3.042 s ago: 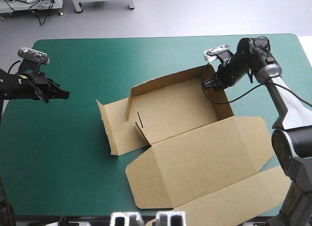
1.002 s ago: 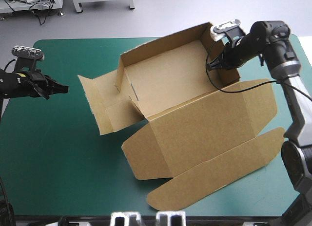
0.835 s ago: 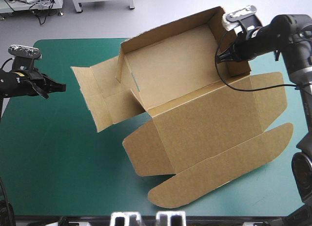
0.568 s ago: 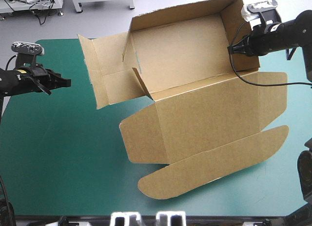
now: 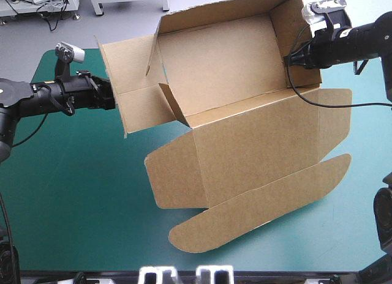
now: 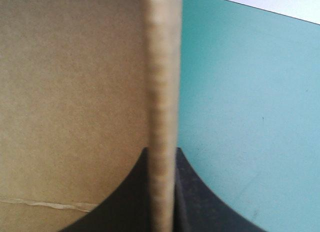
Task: Fold the box
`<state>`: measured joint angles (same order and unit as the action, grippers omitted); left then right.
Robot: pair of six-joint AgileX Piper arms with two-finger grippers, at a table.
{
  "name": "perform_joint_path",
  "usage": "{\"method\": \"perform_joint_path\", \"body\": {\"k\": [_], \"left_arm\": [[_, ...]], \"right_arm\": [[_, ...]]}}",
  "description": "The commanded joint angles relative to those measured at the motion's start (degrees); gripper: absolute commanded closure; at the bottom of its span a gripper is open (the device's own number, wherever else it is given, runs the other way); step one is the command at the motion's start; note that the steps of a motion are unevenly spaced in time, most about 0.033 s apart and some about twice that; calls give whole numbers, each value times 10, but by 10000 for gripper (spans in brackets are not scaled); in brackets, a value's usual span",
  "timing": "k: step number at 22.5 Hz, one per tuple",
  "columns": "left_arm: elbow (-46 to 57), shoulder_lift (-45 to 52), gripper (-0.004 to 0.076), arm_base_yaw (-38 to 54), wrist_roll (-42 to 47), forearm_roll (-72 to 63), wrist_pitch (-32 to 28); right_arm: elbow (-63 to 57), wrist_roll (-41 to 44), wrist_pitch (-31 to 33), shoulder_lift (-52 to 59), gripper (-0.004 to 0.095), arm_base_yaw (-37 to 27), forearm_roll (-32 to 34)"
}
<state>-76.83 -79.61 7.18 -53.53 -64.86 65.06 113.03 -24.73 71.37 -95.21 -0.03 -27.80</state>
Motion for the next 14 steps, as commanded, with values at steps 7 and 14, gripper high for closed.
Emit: {"method": "perform_joint_path", "body": {"k": [7, 14], "left_arm": [[-18, 16, 734, -67, -53, -166, 85], [-18, 16, 733, -67, -61, -228, 88]], "right_arm": [[17, 14, -2, -28, 928, -3, -32], [17, 23, -19, -29, 927, 4, -31]]}}
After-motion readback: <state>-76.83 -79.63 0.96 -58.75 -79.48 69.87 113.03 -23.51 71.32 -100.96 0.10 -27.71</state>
